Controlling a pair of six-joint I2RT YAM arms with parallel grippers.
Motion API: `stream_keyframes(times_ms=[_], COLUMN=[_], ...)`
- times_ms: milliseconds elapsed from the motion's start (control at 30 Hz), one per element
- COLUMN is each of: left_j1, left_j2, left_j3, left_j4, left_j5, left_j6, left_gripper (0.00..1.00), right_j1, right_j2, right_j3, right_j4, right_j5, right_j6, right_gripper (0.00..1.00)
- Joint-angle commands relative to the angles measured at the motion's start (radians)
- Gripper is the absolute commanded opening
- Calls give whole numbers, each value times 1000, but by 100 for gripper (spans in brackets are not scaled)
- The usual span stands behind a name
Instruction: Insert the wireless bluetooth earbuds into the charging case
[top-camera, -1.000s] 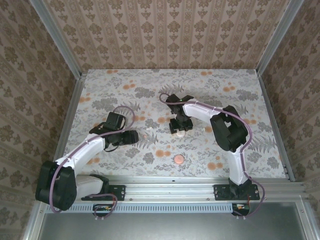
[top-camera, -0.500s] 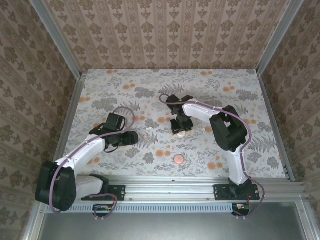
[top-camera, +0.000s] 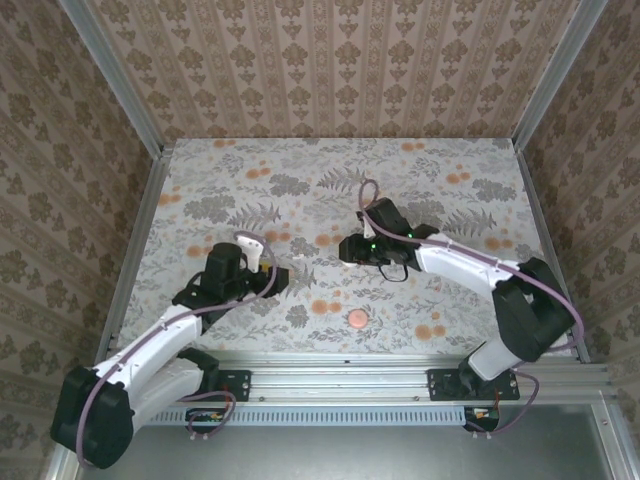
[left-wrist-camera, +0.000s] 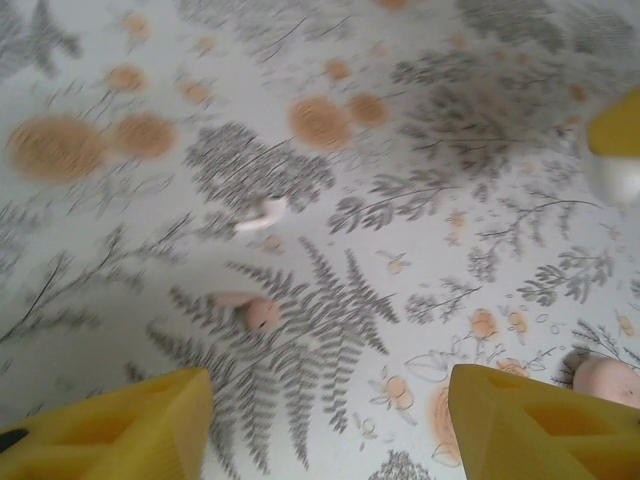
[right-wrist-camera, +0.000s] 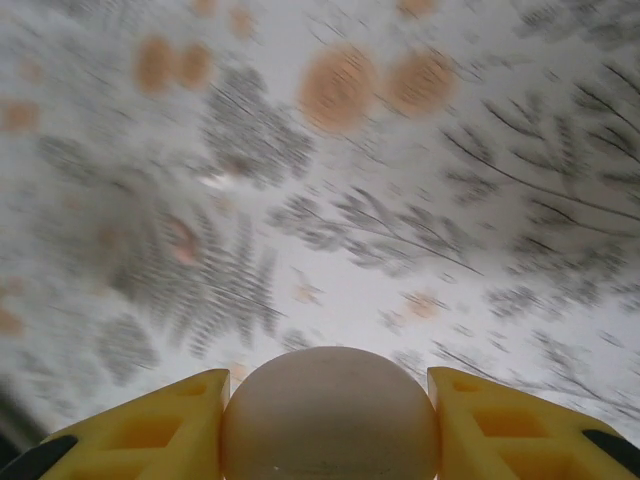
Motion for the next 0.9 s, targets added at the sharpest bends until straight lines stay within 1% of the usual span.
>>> stream_keyframes(times_ms=[0, 133, 300, 400, 567, 667, 867], left_j1=[-34, -95, -162, -176, -189, -207, -240], left_j2=[-18, -37, -49, -37, -22, -2, 11], left_j3=[-42, -65, -107, -100, -111, -105, -129], left_j4=[213, 266, 401, 425, 516, 542, 631], left_j5=[51, 73, 99, 100, 108, 107, 43], left_j6=[137, 230, 303, 332, 336, 327, 306], left_gripper=[64, 66, 69, 69, 70, 70, 69], right_j1=[4, 23, 72, 98, 143, 157, 185], right_j2=[-51, -120, -191, -206, -208, -208, -204], right_j3=[-108, -177, -190, -213, -243, -265, -289], right_j4=[348, 487, 521, 580, 677, 714, 783], right_j5=[-97, -106, -64, -42, -45, -49, -28], right_j6=[164, 188, 169, 171, 183, 186, 216], right_gripper=[39, 39, 40, 41, 41, 41, 41])
